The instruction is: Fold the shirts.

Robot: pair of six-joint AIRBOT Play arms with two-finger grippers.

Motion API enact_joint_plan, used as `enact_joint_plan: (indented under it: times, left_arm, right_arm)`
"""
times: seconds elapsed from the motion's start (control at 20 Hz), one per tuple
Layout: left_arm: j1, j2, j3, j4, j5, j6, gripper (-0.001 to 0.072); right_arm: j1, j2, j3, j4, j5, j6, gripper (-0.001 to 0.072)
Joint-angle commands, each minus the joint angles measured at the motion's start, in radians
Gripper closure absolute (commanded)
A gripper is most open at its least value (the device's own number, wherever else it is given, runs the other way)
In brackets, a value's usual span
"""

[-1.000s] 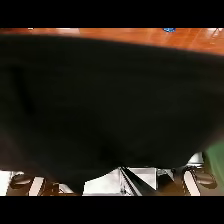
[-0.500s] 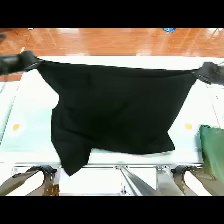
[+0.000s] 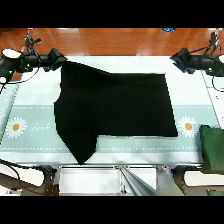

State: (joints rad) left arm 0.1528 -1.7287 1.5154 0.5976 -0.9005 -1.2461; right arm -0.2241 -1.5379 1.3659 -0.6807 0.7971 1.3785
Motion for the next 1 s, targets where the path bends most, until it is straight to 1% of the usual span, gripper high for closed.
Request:
enact_joint_plan:
  times: [0.0, 0.05, 0.1, 0.15, 0.2, 0.25, 0.3, 0.35, 0.45, 0.5, 0.6, 0.65, 0.7, 0.75, 0.85, 0.95]
  left_arm:
    - [0.073, -0.024, 0.063, 0.019, -0.208, -0.006, 0.0205]
    - [0.118, -0.013, 0.067, 0.077, -0.301, -0.05, 0.0205]
    - [0.167, 0.0, 0.063, 0.146, -0.414, -0.064, 0.0205]
    - [0.208, 0.018, 0.048, 0.206, -0.509, -0.055, 0.0206]
    - [0.253, 0.055, 0.002, 0.227, -0.581, -0.008, 0.0207]
    - [0.302, 0.114, -0.081, 0.226, -0.591, 0.014, 0.0207]
    - [0.351, 0.183, -0.179, 0.226, -0.556, 0.023, 0.0207]
    - [0.406, 0.263, -0.301, 0.226, -0.501, 0.033, 0.0207]
    - [0.499, 0.399, -0.525, 0.226, -0.431, 0.071, 0.0207]
    - [0.546, 0.453, -0.634, 0.227, -0.418, 0.075, 0.0207]
    - [0.624, 0.512, -0.803, 0.227, -0.434, 0.063, 0.0208]
    - [0.649, 0.527, -0.867, 0.233, -0.43, 0.063, 0.0208]
    - [0.664, 0.538, -0.925, 0.23, -0.406, 0.038, 0.0208]
    - [0.663, 0.536, -0.965, 0.237, -0.404, 0.05, 0.0208]
    - [0.661, 0.531, -1.014, 0.267, -0.385, 0.055, 0.0208]
    - [0.65, 0.531, -1.032, 0.251, -0.383, 0.057, 0.0208]
  right_arm:
    - [-0.075, -0.041, 0.116, 0.02, 0.18, -0.012, 0.0298]
    - [-0.121, -0.028, 0.135, 0.004, 0.273, -0.006, 0.0299]
    - [-0.173, -0.004, 0.135, -0.016, 0.362, -0.003, 0.0299]
    - [-0.214, 0.023, 0.13, -0.07, 0.433, -0.003, 0.03]
    - [-0.248, 0.061, 0.114, -0.149, 0.466, -0.008, 0.0302]
    - [-0.279, 0.12, 0.076, -0.233, 0.46, -0.008, 0.0307]
    - [-0.31, 0.19, 0.012, -0.288, 0.422, -0.01, 0.0307]
    - [-0.342, 0.257, -0.064, -0.306, 0.387, -0.011, 0.0307]
    - [-0.402, 0.393, -0.267, -0.285, 0.323, -0.011, 0.0307]
    - [-0.42, 0.457, -0.379, -0.266, 0.31, -0.031, 0.0307]
    - [-0.428, 0.559, -0.565, -0.233, 0.307, -0.092, 0.0307]
    - [-0.428, 0.597, -0.637, -0.211, 0.307, -0.106, 0.0307]
    - [-0.428, 0.631, -0.699, -0.183, 0.305, -0.122, 0.0307]
    - [-0.427, 0.66, -0.742, -0.156, 0.296, -0.126, 0.0307]
    - [-0.426, 0.698, -0.785, -0.129, 0.298, -0.137, 0.0307]
    - [-0.426, 0.709, -0.787, -0.127, 0.296, -0.136, 0.0307]
